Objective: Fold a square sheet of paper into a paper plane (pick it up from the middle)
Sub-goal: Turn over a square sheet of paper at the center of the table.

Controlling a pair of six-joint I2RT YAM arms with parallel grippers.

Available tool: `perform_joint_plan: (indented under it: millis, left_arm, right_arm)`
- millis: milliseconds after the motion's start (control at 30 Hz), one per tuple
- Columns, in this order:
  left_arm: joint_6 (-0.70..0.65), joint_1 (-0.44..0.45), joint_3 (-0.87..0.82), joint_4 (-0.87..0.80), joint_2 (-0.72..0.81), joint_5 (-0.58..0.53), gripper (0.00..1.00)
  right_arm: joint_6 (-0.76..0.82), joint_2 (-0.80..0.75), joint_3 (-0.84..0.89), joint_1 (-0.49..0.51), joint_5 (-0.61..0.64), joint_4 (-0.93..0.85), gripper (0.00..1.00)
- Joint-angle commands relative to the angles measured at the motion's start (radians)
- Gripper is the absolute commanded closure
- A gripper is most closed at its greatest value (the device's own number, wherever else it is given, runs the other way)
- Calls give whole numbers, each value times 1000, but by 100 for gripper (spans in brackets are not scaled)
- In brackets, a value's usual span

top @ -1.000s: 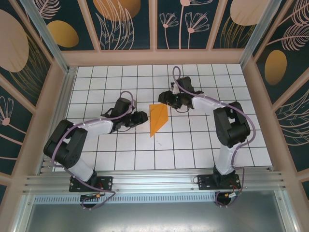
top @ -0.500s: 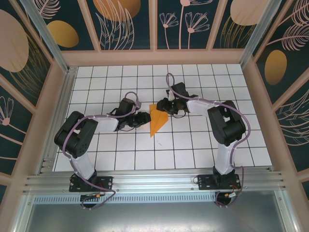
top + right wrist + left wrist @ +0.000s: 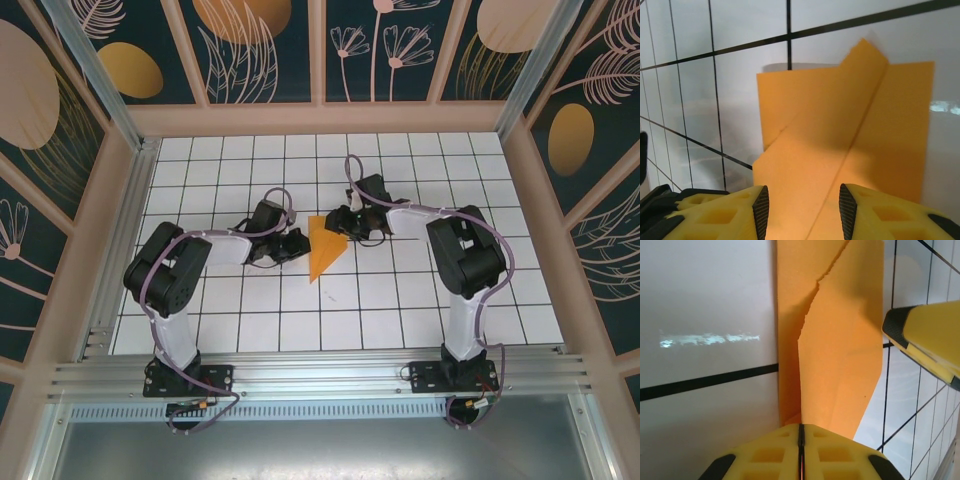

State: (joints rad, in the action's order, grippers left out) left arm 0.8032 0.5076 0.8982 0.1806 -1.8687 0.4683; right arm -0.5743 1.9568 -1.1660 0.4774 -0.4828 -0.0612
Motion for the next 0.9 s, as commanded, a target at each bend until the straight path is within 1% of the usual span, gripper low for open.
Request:
perform_joint_plan:
  millis: [0,167,267,367,500,533,700,867]
  left_arm:
    - [-18,0,20,-84,-26,-49,92]
    - [-6,0,15,-89,-32,-63,94]
    - [6,0,-4,-54,-20,-52,91]
    - [32,-2,-36,34,0,0,91]
    - [94,-2,-82,182,37,91,100]
    - [100,-2,-89,204,43,105,100]
    - [114,-7,-108,249,67,132,100]
    - [173,-16,-146,351,92,175,100]
  right_arm:
    - [-13,15,26,-12,-11,32,55]
    - [-15,53,8,-10,-65,45,55]
    - [-24,68,1,-8,-86,55,55]
    - [-30,70,-4,-6,-87,50,55]
    - [-39,63,-3,-5,-112,61,55]
    - [-39,60,-1,-6,-114,64,55]
    - [-52,27,34,-23,-151,106,54]
    - [-93,-35,115,-57,-209,193,50]
